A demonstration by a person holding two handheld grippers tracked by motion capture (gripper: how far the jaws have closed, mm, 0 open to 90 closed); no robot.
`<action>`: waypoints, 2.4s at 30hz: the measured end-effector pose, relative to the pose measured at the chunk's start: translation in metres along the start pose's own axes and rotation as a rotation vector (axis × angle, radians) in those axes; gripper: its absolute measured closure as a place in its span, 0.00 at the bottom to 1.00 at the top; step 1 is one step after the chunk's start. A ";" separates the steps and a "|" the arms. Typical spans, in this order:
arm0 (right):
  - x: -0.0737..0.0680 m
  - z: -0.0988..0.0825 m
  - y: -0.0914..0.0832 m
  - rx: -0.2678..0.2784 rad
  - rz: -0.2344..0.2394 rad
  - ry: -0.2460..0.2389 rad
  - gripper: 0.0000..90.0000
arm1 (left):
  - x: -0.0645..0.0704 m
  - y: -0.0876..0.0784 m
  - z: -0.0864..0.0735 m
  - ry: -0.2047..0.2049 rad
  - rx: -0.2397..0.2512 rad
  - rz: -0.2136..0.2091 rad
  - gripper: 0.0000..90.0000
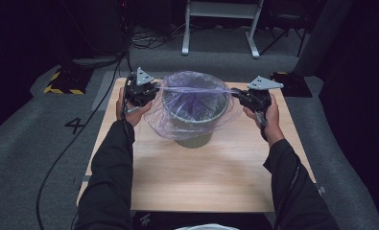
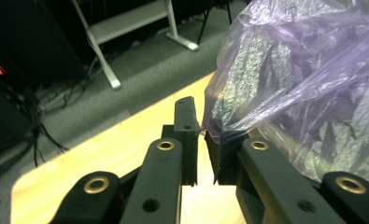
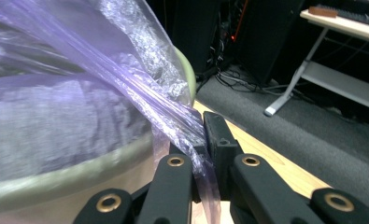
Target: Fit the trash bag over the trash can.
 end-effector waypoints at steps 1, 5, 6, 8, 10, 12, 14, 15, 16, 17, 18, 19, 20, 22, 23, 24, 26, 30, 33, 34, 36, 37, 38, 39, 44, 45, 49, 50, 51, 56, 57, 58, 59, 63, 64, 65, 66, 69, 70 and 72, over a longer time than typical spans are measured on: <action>0.001 0.000 0.002 -0.004 -0.003 0.005 0.98 | -0.001 0.003 -0.001 -0.003 -0.006 -0.001 0.90; 0.007 -0.003 0.012 -0.019 -0.005 0.043 0.98 | -0.004 0.013 -0.007 -0.033 -0.032 -0.004 0.91; 0.008 -0.004 0.014 -0.026 -0.009 0.051 0.98 | -0.004 0.015 -0.007 -0.035 -0.039 -0.006 0.91; 0.010 -0.006 0.018 -0.033 -0.014 0.061 0.98 | -0.004 0.020 -0.010 -0.041 -0.056 -0.004 0.91; 0.012 -0.008 0.022 -0.046 -0.018 0.074 0.98 | -0.004 0.026 -0.012 -0.051 -0.075 -0.005 0.91; 0.014 -0.010 0.026 -0.059 -0.021 0.085 0.98 | -0.004 0.030 -0.014 -0.052 -0.088 -0.004 0.90; 0.015 -0.011 0.029 -0.072 -0.024 0.091 0.98 | -0.004 0.035 -0.014 -0.042 -0.104 -0.001 0.90; 0.016 -0.012 0.031 -0.078 -0.026 0.090 0.98 | -0.004 0.037 -0.014 -0.043 -0.109 -0.003 0.90; 0.017 -0.013 0.032 -0.082 -0.031 0.090 0.98 | -0.004 0.038 -0.014 -0.054 -0.108 -0.008 0.90; 0.017 -0.013 0.034 -0.083 -0.032 0.095 0.98 | -0.004 0.040 -0.014 -0.059 -0.112 -0.012 0.90; 0.018 -0.014 0.035 -0.083 -0.030 0.106 0.98 | -0.004 0.042 -0.014 -0.062 -0.114 -0.014 0.90; 0.019 -0.015 0.036 -0.084 -0.027 0.114 0.98 | -0.004 0.043 -0.015 -0.065 -0.118 -0.017 0.90; 0.019 -0.016 0.037 -0.087 -0.026 0.116 0.98 | -0.004 0.045 -0.015 -0.062 -0.121 -0.018 0.91; 0.020 -0.018 0.041 -0.091 -0.023 0.125 0.98 | -0.003 0.049 -0.016 -0.062 -0.133 -0.019 0.92; 0.020 -0.018 0.042 -0.091 -0.021 0.132 0.98 | -0.003 0.050 -0.016 -0.066 -0.136 -0.024 0.93; 0.021 -0.019 0.044 -0.094 -0.022 0.139 0.98 | -0.003 0.052 -0.017 -0.072 -0.143 -0.023 0.94; 0.022 -0.021 0.047 -0.110 -0.031 0.145 0.98 | -0.003 0.057 -0.019 -0.066 -0.169 -0.018 0.96; 0.021 -0.026 0.053 -0.128 -0.018 0.150 0.98 | -0.004 0.061 -0.023 -0.075 -0.178 -0.035 0.99; 0.020 -0.029 0.058 -0.144 -0.002 0.167 0.98 | -0.003 0.065 -0.026 -0.084 -0.194 -0.049 1.00; 0.020 -0.030 0.059 -0.150 0.001 0.166 0.98 | -0.003 0.065 -0.027 -0.082 -0.200 -0.049 1.00; 0.019 -0.030 0.061 -0.161 0.006 0.166 0.98 | -0.002 0.068 -0.028 -0.092 -0.213 -0.048 1.00; 0.018 -0.031 0.063 -0.174 0.005 0.156 0.98 | -0.001 0.070 -0.029 -0.090 -0.222 -0.060 1.00; 0.018 -0.031 0.063 -0.174 0.005 0.156 0.98 | 0.000 0.071 -0.030 -0.089 -0.231 -0.063 1.00; 0.017 -0.031 0.064 -0.176 0.009 0.156 0.98 | 0.001 0.072 -0.031 -0.086 -0.232 -0.065 1.00; 0.016 -0.034 0.069 -0.190 0.034 0.173 0.98 | 0.002 0.079 -0.035 -0.102 -0.266 -0.098 1.00; 0.016 -0.034 0.070 -0.196 0.033 0.174 0.98 | 0.002 0.080 -0.036 -0.112 -0.277 -0.104 1.00; 0.016 -0.036 0.074 -0.201 0.045 0.194 0.97 | 0.001 0.083 -0.041 -0.121 -0.305 -0.121 1.00; 0.016 -0.037 0.075 -0.206 0.049 0.203 0.97 | 0.000 0.084 -0.043 -0.124 -0.315 -0.124 1.00; 0.015 -0.037 0.077 -0.211 0.052 0.205 0.97 | 0.000 0.085 -0.045 -0.126 -0.322 -0.130 1.00; 0.013 -0.041 0.080 -0.237 0.067 0.212 0.97 | 0.001 0.088 -0.055 -0.123 -0.374 -0.132 1.00; 0.013 -0.043 0.080 -0.247 0.062 0.213 0.97 | 0.001 0.088 -0.058 -0.126 -0.382 -0.132 1.00; 0.014 -0.045 0.080 -0.253 0.064 0.213 0.97 | 0.002 0.089 -0.060 -0.129 -0.392 -0.137 1.00; 0.014 -0.048 0.080 -0.260 0.071 0.217 0.97 | 0.001 0.088 -0.063 -0.119 -0.397 -0.141 1.00; 0.015 -0.055 0.077 -0.252 0.081 0.221 0.97 | 0.001 0.079 -0.070 -0.120 -0.356 -0.156 1.00; 0.015 -0.056 0.076 -0.248 0.082 0.223 0.97 | 0.000 0.076 -0.071 -0.124 -0.334 -0.155 0.99; 0.015 -0.056 0.075 -0.247 0.084 0.221 0.97 | -0.002 0.071 -0.072 -0.132 -0.311 -0.155 0.95; 0.015 -0.057 0.073 -0.247 0.084 0.220 0.97 | -0.003 0.067 -0.072 -0.132 -0.289 -0.155 0.93; 0.016 -0.061 0.068 -0.227 0.093 0.225 0.97 | -0.005 0.049 -0.075 -0.114 -0.220 -0.146 0.76; 0.016 -0.062 0.067 -0.223 0.094 0.229 0.97 | -0.006 0.042 -0.076 -0.123 -0.189 -0.152 0.73; 0.017 -0.063 0.063 -0.210 0.101 0.235 0.97 | -0.008 0.026 -0.078 -0.149 -0.132 -0.158 0.57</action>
Point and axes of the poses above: each handheld gripper's, and its own axes: y roughly forward along the jaws, z roughly out of its top, x roughly to its right, the point moved 2 cm from there along y, roughly forward along the jaws, and after that the axes turned 3 degrees about z, right-handed, at the moved point
